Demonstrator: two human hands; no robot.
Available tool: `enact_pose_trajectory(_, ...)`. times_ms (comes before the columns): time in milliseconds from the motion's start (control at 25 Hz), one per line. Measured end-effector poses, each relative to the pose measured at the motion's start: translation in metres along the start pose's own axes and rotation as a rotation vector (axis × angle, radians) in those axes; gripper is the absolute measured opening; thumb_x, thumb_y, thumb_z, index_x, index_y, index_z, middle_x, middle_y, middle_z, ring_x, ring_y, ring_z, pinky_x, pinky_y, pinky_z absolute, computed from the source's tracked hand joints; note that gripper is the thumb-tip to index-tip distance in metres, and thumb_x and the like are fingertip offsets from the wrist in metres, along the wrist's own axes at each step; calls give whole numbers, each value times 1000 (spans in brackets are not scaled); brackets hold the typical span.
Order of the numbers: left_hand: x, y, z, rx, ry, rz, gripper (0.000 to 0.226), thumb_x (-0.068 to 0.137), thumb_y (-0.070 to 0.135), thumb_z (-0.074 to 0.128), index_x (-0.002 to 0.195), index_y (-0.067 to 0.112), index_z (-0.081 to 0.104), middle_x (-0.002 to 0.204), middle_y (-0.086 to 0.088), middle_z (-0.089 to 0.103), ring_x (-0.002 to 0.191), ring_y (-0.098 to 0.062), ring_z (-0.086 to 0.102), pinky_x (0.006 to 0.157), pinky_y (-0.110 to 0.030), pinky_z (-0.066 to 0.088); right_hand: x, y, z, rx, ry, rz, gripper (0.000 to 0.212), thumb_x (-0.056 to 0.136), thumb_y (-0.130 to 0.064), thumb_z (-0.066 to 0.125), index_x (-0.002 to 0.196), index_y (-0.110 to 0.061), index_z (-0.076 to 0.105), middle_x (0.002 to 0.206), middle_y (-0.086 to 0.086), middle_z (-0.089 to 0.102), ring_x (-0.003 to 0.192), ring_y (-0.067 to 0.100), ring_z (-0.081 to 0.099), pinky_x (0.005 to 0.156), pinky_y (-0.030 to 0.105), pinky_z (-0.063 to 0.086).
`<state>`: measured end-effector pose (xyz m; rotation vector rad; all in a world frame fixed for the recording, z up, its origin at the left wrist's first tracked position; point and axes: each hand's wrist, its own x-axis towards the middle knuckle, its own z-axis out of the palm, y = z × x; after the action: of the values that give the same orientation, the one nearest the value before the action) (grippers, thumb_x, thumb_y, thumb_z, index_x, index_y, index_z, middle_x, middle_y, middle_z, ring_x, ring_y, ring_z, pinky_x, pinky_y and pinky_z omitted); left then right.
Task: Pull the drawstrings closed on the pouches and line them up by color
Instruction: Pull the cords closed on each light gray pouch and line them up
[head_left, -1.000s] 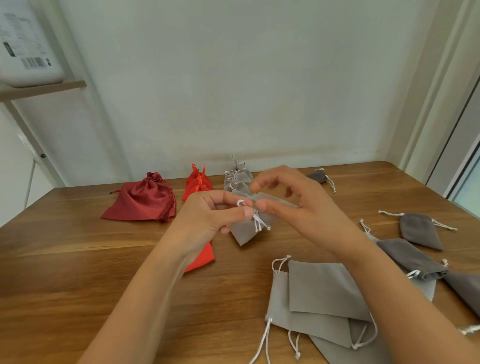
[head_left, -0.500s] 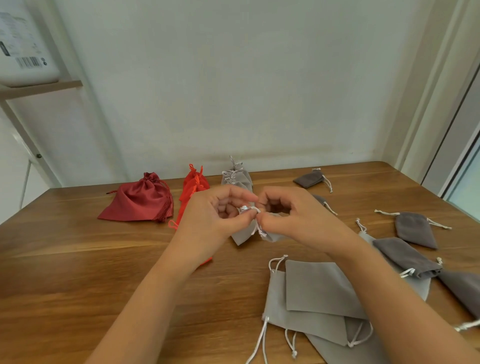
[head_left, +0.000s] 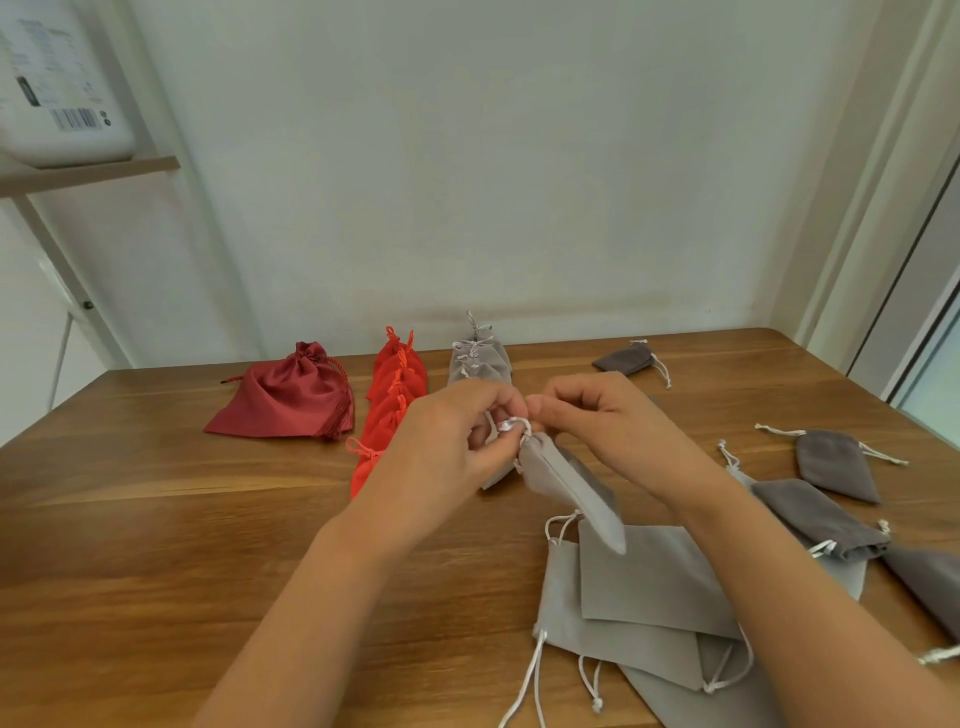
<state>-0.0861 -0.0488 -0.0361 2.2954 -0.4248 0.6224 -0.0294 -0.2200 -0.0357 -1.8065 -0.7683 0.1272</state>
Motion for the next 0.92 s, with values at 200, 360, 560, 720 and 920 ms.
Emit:
enact_pose_trajectory(200,2,-10,-2,26,130,123,10,82,17,68,89,24,68,68,12,52,61,-5,44,61,-10,35,1,-2,-1,294,29,-21,18,76,8,68,84,-5,59,82,10,72,78,15,70,75,25,56)
enact_pose_trajectory(360,2,-11,0,-7,183,132,9,78,19,70,85,16,74,63,0,57,63,-11,52,59,-18,41,-1,-6,-2,262,76,-42,24,73,11,71,78,-3,52,81,16,72,76,18,70,73,25,57)
enact_pose_trajectory(560,2,-10,-3,-29,179,51,9,78,16,75,84,23,75,74,20,66,73,-3,61,64,-12,45,-1,-5,1,34,128,-83,30,76,9,68,71,-10,46,78,21,64,68,13,58,69,27,51)
enact_pose_trajectory(720,0,-6,5,-86,72,-106,16,79,17,75,75,31,69,70,19,66,68,4,59,62,-12,44,-2,-1,-7,-275,219,-113,30,73,0,68,67,-16,43,73,7,62,67,20,58,64,30,48)
enact_pose_trajectory(920,0,0,13,-353,110,-212,11,80,12,73,76,22,70,78,3,71,73,-4,63,71,-22,50,0,3,2,-482,293,-243,23,77,-5,64,71,-15,44,69,-1,51,69,18,50,62,31,42)
